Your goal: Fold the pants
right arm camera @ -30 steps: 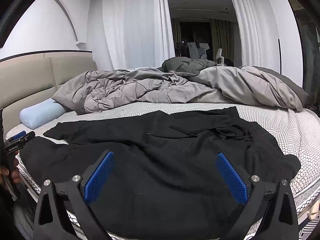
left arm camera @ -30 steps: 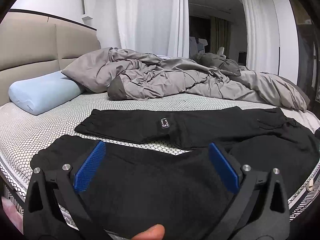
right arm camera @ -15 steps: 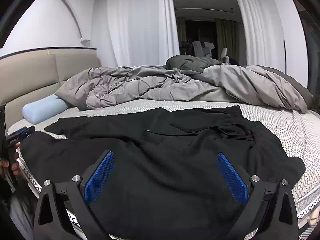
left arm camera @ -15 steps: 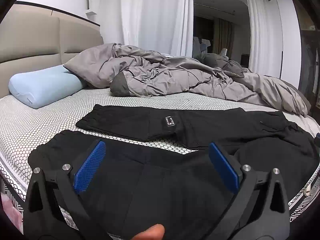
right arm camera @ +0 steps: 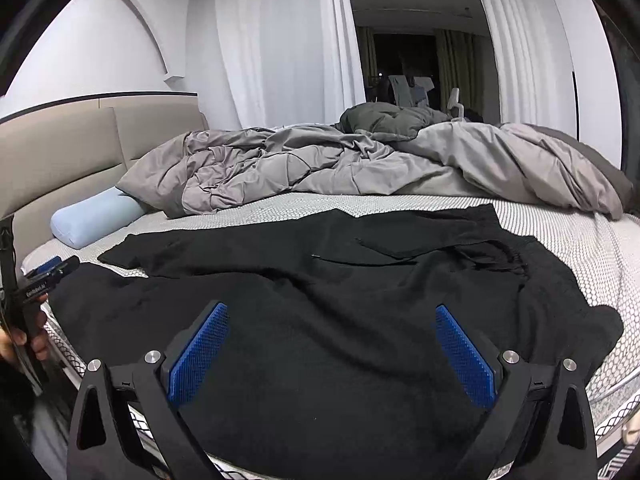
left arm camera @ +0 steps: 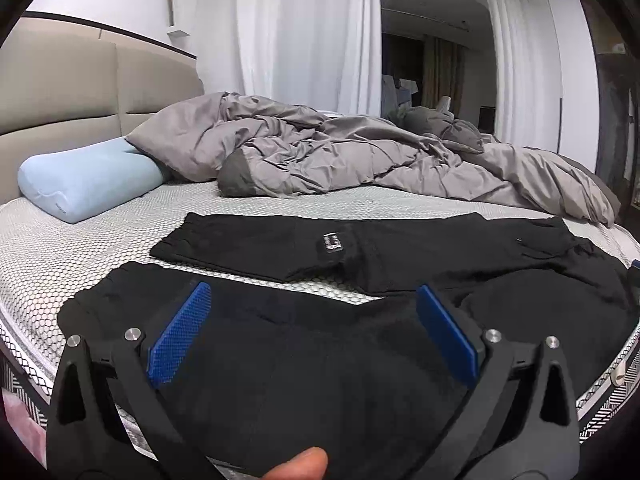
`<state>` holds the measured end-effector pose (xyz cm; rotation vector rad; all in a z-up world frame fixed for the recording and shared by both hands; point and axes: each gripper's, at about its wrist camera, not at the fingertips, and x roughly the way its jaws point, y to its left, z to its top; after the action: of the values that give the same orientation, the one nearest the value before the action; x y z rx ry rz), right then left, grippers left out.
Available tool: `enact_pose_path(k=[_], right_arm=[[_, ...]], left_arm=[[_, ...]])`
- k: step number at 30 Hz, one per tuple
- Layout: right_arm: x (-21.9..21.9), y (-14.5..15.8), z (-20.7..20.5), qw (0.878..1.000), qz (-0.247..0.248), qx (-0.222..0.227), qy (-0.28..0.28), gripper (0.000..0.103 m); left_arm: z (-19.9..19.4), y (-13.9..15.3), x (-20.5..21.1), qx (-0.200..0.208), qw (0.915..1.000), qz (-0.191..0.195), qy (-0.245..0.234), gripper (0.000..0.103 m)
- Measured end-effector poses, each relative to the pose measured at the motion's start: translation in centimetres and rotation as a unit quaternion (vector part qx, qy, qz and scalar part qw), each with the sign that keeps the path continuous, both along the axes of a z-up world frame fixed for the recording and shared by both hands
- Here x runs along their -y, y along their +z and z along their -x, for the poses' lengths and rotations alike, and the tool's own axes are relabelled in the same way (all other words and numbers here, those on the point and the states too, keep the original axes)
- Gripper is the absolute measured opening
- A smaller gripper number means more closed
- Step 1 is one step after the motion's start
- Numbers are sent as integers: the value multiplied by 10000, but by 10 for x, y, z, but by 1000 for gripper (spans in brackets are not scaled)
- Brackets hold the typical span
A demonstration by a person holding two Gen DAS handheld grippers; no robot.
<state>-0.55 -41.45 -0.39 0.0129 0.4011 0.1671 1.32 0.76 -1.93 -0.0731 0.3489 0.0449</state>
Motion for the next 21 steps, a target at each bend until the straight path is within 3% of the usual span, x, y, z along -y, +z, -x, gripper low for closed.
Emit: enact_pose_path(k=[5, 13, 21], right_arm=[[-4, 0, 8, 9999, 132, 56, 59, 103], [3, 7, 17, 9997, 79, 238, -29, 103], [13, 13, 21, 9993, -13, 326, -186, 103]], left_arm=[[4, 1, 11, 73, 9998, -195, 3, 102], [5, 2, 3, 64, 9999, -14, 90, 102], [5, 1, 4, -5, 9999, 50, -135, 102]])
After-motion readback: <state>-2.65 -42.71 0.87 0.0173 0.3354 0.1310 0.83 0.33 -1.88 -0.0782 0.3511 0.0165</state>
